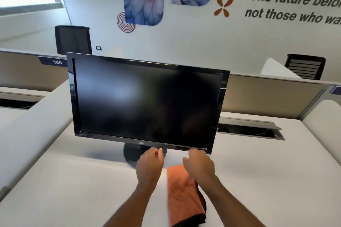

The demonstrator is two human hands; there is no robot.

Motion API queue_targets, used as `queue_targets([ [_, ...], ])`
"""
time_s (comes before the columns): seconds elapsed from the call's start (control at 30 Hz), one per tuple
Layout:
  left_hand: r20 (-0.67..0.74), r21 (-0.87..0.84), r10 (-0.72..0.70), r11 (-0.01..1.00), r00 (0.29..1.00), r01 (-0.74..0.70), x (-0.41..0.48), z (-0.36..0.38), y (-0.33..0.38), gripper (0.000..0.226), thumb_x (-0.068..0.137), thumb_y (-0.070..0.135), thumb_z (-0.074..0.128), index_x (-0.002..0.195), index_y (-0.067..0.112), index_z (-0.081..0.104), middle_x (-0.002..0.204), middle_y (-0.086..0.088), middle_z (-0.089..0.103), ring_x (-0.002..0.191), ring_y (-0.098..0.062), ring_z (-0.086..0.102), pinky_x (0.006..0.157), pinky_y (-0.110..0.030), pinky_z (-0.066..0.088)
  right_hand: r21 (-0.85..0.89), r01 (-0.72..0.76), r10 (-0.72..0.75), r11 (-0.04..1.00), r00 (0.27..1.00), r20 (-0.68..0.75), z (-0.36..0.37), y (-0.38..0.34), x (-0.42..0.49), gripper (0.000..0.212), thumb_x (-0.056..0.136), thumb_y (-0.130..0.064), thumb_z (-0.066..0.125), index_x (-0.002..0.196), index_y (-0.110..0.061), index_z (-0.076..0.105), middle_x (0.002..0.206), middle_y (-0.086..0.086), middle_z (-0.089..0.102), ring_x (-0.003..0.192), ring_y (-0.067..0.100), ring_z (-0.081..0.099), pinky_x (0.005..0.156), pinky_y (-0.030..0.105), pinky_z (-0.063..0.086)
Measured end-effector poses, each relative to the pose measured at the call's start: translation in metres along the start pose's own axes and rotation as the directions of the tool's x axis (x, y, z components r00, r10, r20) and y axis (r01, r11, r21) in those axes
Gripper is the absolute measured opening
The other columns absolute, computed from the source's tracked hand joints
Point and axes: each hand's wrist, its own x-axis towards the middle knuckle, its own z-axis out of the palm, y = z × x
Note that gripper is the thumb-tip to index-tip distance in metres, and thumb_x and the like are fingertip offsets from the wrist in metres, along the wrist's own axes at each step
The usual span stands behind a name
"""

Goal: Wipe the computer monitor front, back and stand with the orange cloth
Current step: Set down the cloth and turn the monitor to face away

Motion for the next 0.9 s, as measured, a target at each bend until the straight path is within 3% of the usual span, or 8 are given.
queue_targets([
  [0.07, -0.155, -0.083, 0.063, 0.994, 0.986, -0.076, 0.028, -0.03, 0.025, 0.033, 0.095, 0.032, 0.054, 0.065, 0.018, 0.052, 0.061, 0.002, 0.057, 0.061, -0.025, 0.057, 0.053, -0.028, 0.032, 0.062, 0.134, -0.124, 0.989, 0.983, -0.139, -0.041, -0.022, 0.005, 0.022, 0.092, -0.032, 0.048, 0.094, -0.017, 0.063, 0.093, 0.005, 0.065, 0.087, 0.028, 0.063, 0.068, 0.031, 0.047],
  [0.13, -0.295, -0.148, 0.104, 0.977, 0.95, -0.152, 0.057, -0.062, 0.051, 0.027, 0.094, 0.028, 0.057, 0.069, 0.018, 0.057, 0.065, 0.004, 0.057, 0.06, -0.02, 0.053, 0.055, -0.027, 0.033, 0.073, 0.25, -0.215, 0.966, 0.924, -0.316, -0.081, -0.041, 0.011, 0.023, 0.092, -0.033, 0.048, 0.086, -0.017, 0.063, 0.084, 0.003, 0.063, 0.08, 0.027, 0.062, 0.066, 0.033, 0.051],
  [0.23, -0.448, -0.192, 0.147, 0.948, 0.882, -0.255, 0.097, -0.109, 0.09, 0.013, 0.093, 0.022, 0.06, 0.095, 0.012, 0.068, 0.09, -0.004, 0.066, 0.078, -0.021, 0.059, 0.067, -0.027, 0.039, 0.055, 0.348, -0.266, 0.936, 0.801, -0.537, -0.133, -0.06, 0.029, 0.023, 0.093, -0.033, 0.052, 0.091, -0.017, 0.067, 0.088, 0.002, 0.061, 0.08, 0.026, 0.062, 0.067, 0.037, 0.052],
  [0.33, -0.477, -0.171, 0.193, 0.937, 0.857, -0.305, 0.129, -0.14, 0.115, 0.025, 0.093, 0.022, 0.06, 0.112, 0.008, 0.066, 0.114, -0.011, 0.064, 0.103, -0.028, 0.059, 0.08, -0.033, 0.045, 0.019, 0.365, -0.269, 0.931, 0.719, -0.641, -0.172, -0.066, 0.052, 0.024, 0.093, -0.028, 0.056, 0.106, -0.012, 0.068, 0.106, 0.008, 0.062, 0.098, 0.029, 0.06, 0.077, 0.039, 0.049],
  [0.43, -0.4, -0.055, 0.286, 0.941, 0.871, -0.334, 0.154, -0.151, 0.127, 0.038, 0.094, 0.027, 0.058, 0.126, 0.006, 0.058, 0.133, -0.011, 0.056, 0.124, -0.028, 0.049, 0.098, -0.037, 0.044, -0.046, 0.352, -0.306, 0.935, 0.732, -0.608, -0.194, -0.062, 0.076, 0.029, 0.095, -0.028, 0.054, 0.116, -0.01, 0.064, 0.117, 0.009, 0.058, 0.111, 0.03, 0.055, 0.085, 0.038, 0.047],
  [0.57, -0.217, 0.117, 0.397, 0.918, 0.892, -0.38, 0.17, -0.149, 0.139, 0.051, 0.097, 0.031, 0.05, 0.138, 0.002, 0.045, 0.15, -0.018, 0.037, 0.141, -0.031, 0.03, 0.115, -0.041, 0.03, -0.137, 0.345, -0.366, 0.929, 0.79, -0.491, -0.204, -0.058, 0.095, 0.033, 0.097, -0.032, 0.048, 0.121, -0.014, 0.061, 0.122, 0.006, 0.058, 0.116, 0.026, 0.052, 0.087, 0.037, 0.046],
  [0.77, -0.098, 0.267, 0.394, 0.895, 0.914, -0.357, 0.172, -0.143, 0.15, 0.061, 0.099, 0.044, 0.041, 0.144, 0.003, 0.037, 0.155, -0.02, 0.028, 0.146, -0.032, 0.019, 0.12, -0.041, 0.017, -0.255, 0.269, -0.36, 0.929, 0.821, -0.444, -0.213, -0.057, 0.111, 0.035, 0.098, -0.036, 0.04, 0.109, -0.014, 0.065, 0.108, 0.011, 0.065, 0.105, 0.033, 0.058, 0.089, 0.041, 0.044],
  [0.9, -0.065, 0.288, 0.386, 0.89, 0.92, -0.353, 0.172, -0.143, 0.153, 0.063, 0.1, 0.042, 0.038, 0.145, -0.002, 0.034, 0.154, -0.024, 0.027, 0.146, -0.034, 0.019, 0.12, -0.041, 0.018, -0.177, 0.271, -0.322, 0.946, 0.842, -0.432, -0.216, -0.054, 0.111, 0.028, 0.095, -0.028, 0.043, 0.098, -0.016, 0.068, 0.098, 0.011, 0.067, 0.097, 0.035, 0.06, 0.077, 0.038, 0.046],
])
